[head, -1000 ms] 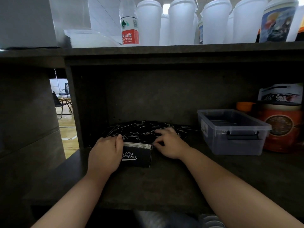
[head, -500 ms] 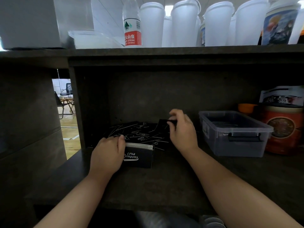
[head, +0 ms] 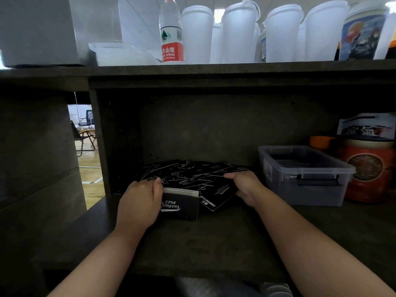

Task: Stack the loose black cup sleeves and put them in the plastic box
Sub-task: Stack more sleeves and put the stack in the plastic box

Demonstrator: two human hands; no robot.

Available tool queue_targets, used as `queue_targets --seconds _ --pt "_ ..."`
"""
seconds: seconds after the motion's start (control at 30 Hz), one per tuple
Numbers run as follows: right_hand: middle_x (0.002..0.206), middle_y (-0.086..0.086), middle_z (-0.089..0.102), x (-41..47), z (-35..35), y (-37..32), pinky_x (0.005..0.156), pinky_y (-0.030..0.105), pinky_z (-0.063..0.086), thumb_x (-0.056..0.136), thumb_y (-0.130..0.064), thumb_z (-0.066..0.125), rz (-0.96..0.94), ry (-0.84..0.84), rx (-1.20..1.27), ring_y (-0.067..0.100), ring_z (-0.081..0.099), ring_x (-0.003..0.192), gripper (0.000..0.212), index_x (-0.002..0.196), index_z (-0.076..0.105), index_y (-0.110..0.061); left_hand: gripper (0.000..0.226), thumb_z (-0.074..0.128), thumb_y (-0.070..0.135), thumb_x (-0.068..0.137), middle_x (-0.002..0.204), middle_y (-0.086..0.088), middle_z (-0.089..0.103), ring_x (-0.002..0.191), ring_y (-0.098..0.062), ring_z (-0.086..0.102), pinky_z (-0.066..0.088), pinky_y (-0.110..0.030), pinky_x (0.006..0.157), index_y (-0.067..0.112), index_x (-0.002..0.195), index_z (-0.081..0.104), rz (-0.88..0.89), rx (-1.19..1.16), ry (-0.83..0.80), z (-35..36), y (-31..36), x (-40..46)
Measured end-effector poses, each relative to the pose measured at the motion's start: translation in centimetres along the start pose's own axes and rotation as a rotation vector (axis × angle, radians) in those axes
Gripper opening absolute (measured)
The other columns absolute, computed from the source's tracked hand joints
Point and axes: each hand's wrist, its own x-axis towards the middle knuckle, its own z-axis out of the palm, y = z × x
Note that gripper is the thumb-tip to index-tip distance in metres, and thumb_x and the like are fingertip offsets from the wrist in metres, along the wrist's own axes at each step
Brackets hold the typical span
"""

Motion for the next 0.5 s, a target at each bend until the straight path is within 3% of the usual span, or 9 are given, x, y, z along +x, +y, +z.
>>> queue_targets --seconds 0.07,0.1,0.17,0.23,0.33,0.4,0.5 --pt "0.105 0.012 0.064 -0.8 -0.1 -0.7 0.057 0.027 0.053 0.095 0.003 0.047 0.003 -0.049 0.135 0.022 0.064 0.083 0.025 0.11 0.066 -0.003 0.041 0.034 0.031 0.101 0.062 0.007 0.049 0.067 -0.012 0.047 0.032 -0.029 0.061 0.024 0.063 0.047 0.0 0.001 0.001 -0.1 0.1 -0.1" --pt "0.107 0.01 0.062 -1.0 -0.1 -0.9 0.058 0.024 0.052 0.096 0.005 0.042 -0.006 -0.059 0.167 0.019 0.061 0.082 0.031 0.116 0.064 -0.003 0.041 0.034 0.031 0.101 0.063 0.007 0.049 0.067 -0.012 0.046 0.032 -0.029 0.061 0.023 0.063 0.048 0.001 0.003 0.003 -0.1 0.2 -0.1" --pt "0.116 0.009 0.058 -0.9 -0.3 -1.1 0.073 0.024 0.051 0.094 0.013 0.034 -0.037 -0.059 0.24 0.018 0.058 0.092 0.041 0.123 0.06 -0.001 0.041 0.034 0.031 0.101 0.063 0.006 0.05 0.067 -0.013 0.047 0.032 -0.029 0.062 0.023 0.063 0.049 0.004 0.002 0.004 -0.3 0.3 -0.1" --pt "0.122 0.013 0.058 -1.0 -0.6 -1.1 0.079 0.026 0.051 0.093 0.016 0.039 -0.046 -0.082 0.284 0.019 0.059 0.1 0.042 0.128 0.054 0.0 0.042 0.033 0.031 0.101 0.063 0.006 0.05 0.068 -0.014 0.048 0.033 -0.03 0.062 0.022 0.064 0.05 0.005 0.001 -0.004 -0.3 0.3 -0.1" --pt "0.112 0.011 0.061 -1.3 -0.5 -0.7 0.069 0.023 0.054 0.089 0.012 0.055 -0.04 -0.184 0.189 0.016 0.062 0.093 0.042 0.127 0.053 -0.005 0.042 0.033 0.031 0.101 0.065 0.003 0.053 0.07 -0.015 0.05 0.034 -0.03 0.062 0.019 0.066 0.053 0.0 0.0 -0.01 -0.2 0.1 -0.1" --pt "0.105 0.006 0.066 -1.5 -0.2 -0.5 0.063 0.019 0.053 0.087 0.006 0.063 -0.03 -0.252 0.001 0.012 0.063 0.088 0.032 0.115 0.061 -0.009 0.042 0.033 0.031 0.101 0.066 0.002 0.055 0.071 -0.016 0.05 0.035 -0.031 0.063 0.018 0.067 0.055 -0.009 -0.005 -0.01 -0.2 0.1 -0.1" --pt "0.103 0.0 0.067 -1.5 -0.3 -0.6 0.069 0.024 0.044 0.087 -0.017 0.07 -0.091 -0.19 -0.189 0.01 0.058 0.086 0.017 0.104 0.068 -0.018 0.041 0.036 0.03 0.101 0.066 0.002 0.053 0.072 -0.019 0.052 0.038 -0.032 0.063 0.018 0.066 0.053 -0.01 -0.016 -0.002 -0.3 0.3 -0.1"
